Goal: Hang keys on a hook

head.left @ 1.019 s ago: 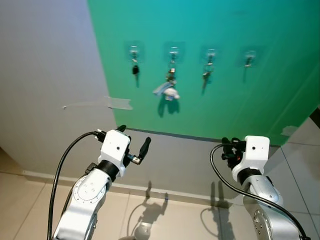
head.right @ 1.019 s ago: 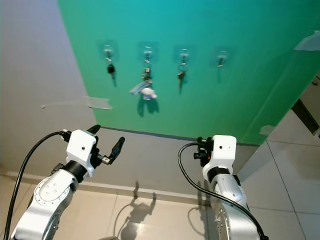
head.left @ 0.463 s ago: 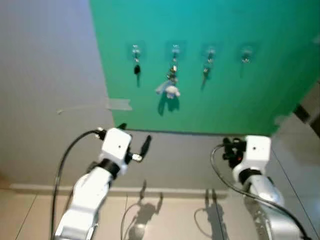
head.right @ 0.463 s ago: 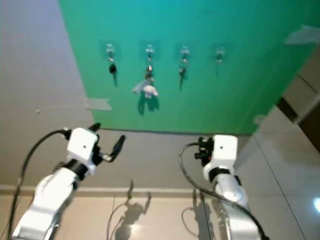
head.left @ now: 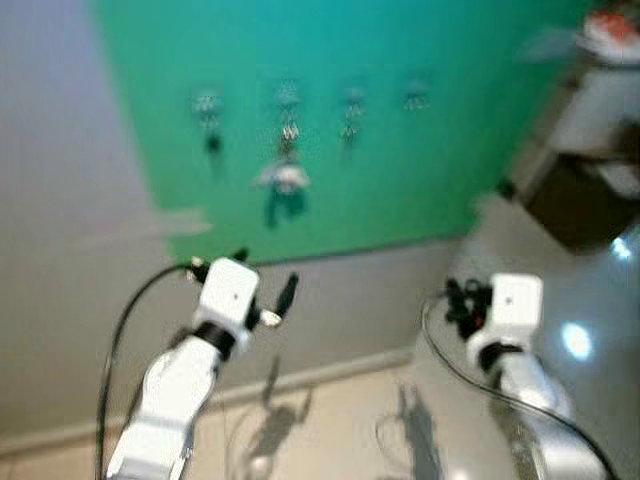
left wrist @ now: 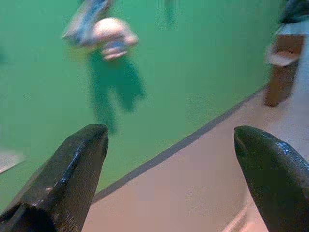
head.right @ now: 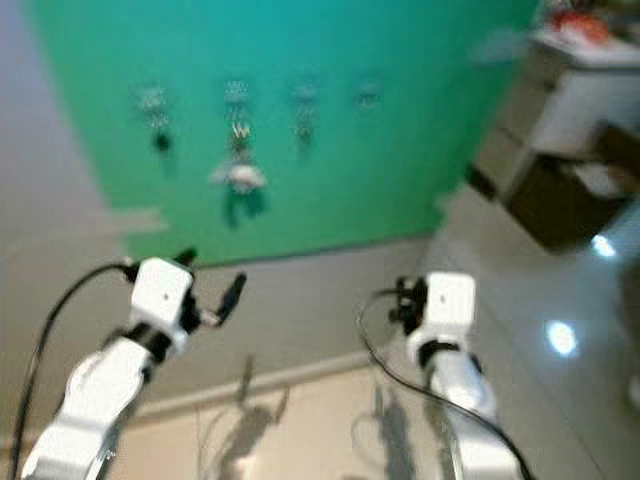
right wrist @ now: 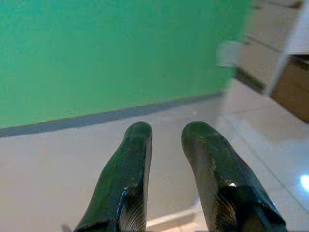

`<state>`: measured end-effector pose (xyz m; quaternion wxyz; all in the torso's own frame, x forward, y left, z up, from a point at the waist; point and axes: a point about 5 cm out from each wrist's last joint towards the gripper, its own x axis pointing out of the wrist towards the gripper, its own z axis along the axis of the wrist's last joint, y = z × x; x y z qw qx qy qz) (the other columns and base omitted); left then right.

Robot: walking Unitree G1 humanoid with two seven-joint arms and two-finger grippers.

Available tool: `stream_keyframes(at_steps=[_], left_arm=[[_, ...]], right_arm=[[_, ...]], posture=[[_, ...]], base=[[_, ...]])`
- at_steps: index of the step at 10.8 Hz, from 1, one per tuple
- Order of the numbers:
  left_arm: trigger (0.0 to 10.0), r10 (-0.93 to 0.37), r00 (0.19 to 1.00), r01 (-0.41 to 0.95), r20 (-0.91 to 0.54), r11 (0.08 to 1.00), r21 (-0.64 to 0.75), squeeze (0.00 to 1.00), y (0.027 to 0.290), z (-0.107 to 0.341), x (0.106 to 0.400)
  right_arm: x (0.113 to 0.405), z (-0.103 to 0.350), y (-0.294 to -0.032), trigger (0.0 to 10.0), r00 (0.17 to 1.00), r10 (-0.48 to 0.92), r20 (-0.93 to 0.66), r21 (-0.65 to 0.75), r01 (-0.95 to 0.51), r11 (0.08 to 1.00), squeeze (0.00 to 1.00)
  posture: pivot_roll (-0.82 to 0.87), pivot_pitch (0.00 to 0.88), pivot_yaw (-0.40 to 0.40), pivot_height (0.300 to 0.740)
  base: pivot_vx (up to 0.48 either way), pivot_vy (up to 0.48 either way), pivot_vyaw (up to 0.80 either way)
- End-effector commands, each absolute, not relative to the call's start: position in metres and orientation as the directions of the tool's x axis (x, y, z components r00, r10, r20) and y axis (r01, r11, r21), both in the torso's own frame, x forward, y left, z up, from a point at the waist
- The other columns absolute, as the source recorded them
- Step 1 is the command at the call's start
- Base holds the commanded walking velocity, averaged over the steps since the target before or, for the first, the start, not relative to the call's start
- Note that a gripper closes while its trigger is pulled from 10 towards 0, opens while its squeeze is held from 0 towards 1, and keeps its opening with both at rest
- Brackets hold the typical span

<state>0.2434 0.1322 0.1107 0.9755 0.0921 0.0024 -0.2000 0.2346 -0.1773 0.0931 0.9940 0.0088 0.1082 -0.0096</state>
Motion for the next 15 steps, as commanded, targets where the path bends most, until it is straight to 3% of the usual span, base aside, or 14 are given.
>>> stream_keyframes(at_steps=[1,15], left_arm=[[10.0,-0.384,0.923,0.382,-0.03,0.901,0.204,0.0,0.1339,0.1131,0.2431],[10.0,-0.383,0.922,0.365,0.052,0.907,0.211,0.0,0.1377,0.1206,0.2486]], right_arm=[[0.2348,0.0951,-0.1767,10.0,0.976,-0.017,-0.216,0.018,0.022,1.0,0.0],[0.2376,0.1037,-0.1831,10.0,0.978,-0.086,-0.19,0.016,0.091,0.996,0.0]], posture=[[-0.04,0.028,-0.01,0.74],[-0.06,0.016,-0.003,0.74]], base=[[0.0,0.315,-0.8],[0.0,0.0,-0.8]])
